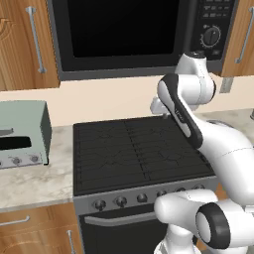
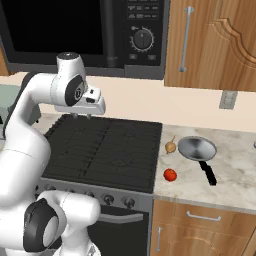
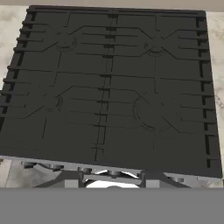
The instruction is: Place the pan on the front left burner on the stove. Then place the tomato and the onion in the pan and turn on the front left burner.
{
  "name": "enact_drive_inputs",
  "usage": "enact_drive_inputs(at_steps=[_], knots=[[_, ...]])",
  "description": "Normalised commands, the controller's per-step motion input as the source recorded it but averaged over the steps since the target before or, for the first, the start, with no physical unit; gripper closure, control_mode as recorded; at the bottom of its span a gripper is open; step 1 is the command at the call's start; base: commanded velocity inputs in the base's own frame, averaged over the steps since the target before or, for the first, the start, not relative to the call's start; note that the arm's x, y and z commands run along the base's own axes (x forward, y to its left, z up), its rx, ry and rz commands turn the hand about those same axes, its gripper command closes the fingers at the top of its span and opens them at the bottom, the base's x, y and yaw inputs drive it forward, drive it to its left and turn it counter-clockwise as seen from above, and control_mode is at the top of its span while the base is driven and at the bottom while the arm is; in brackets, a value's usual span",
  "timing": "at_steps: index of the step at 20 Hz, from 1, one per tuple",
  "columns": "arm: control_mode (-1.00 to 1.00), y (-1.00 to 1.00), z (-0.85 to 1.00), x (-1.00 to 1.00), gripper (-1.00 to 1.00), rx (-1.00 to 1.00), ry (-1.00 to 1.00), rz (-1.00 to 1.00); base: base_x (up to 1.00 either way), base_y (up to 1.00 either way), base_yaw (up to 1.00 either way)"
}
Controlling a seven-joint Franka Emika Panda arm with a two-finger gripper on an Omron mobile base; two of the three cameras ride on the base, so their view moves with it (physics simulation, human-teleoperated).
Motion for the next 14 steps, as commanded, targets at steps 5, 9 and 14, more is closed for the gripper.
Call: enact_drive_inputs(at_steps=[5,9,14], knots=[[-1.00,-0.15,0.00,0.00,-1.00,0.00,0.00,0.00,0.00,0.00,0.00],[-1.00,-0.34,0.00,0.00,-1.00,0.00,0.00,0.00,0.00,0.00,0.00],[-1.00,-0.44,0.00,0.00,-1.00,0.00,0.00,0.00,0.00,0.00,0.00]])
